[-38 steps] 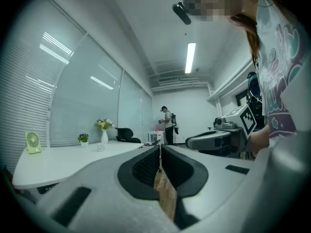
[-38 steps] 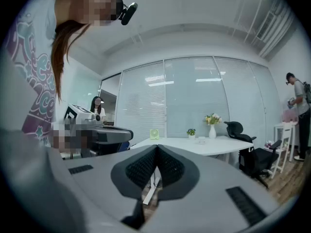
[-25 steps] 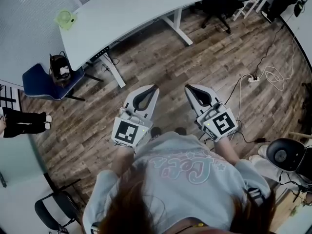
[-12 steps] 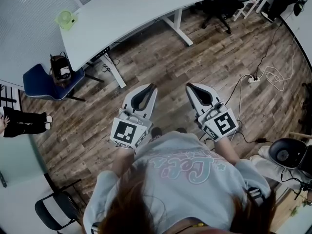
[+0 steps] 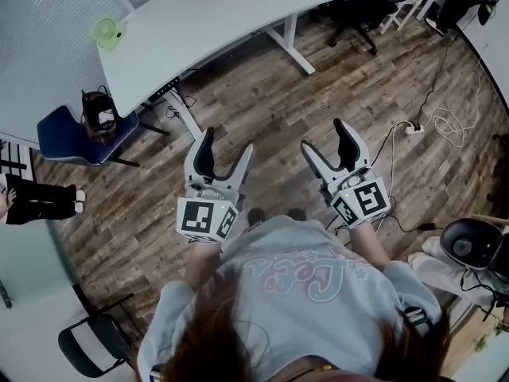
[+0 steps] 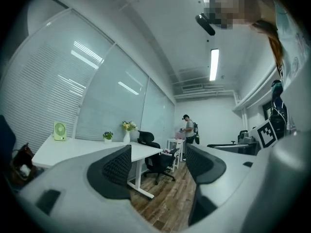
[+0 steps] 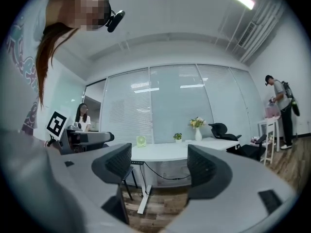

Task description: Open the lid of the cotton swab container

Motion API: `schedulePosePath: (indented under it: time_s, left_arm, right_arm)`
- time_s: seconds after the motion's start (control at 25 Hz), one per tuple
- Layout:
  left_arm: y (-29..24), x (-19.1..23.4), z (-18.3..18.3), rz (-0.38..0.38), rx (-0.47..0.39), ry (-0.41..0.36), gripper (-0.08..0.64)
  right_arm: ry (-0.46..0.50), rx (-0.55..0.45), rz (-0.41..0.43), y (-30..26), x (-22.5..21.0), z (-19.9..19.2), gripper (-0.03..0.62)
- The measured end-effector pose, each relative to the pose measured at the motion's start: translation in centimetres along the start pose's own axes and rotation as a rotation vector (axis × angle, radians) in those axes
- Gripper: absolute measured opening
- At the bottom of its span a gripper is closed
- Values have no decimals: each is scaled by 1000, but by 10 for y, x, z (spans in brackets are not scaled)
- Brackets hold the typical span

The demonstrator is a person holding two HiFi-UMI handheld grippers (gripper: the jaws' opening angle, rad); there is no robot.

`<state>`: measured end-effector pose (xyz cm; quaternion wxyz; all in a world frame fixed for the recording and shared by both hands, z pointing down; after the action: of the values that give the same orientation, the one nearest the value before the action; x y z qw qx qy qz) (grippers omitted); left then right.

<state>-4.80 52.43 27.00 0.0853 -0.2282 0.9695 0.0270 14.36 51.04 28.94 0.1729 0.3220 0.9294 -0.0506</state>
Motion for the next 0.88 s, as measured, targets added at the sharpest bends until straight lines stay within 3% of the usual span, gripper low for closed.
schedulePosePath:
  time_s: [0.88]
  left_arm:
    - [23, 50, -15, -71, 23, -27, 321]
  right_arm:
    - [2, -14, -47, -35, 44, -22, 348]
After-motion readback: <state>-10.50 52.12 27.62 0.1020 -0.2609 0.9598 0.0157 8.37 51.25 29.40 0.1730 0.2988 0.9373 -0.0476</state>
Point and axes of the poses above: the fingertips, and each gripper's own axes: y backward along the fingers, x to its left, z out of its top, the point moved 2 cm from there along y, backward along the fingers, and after that the axes turned 15 degrees about -y, right-handed, at the moved point
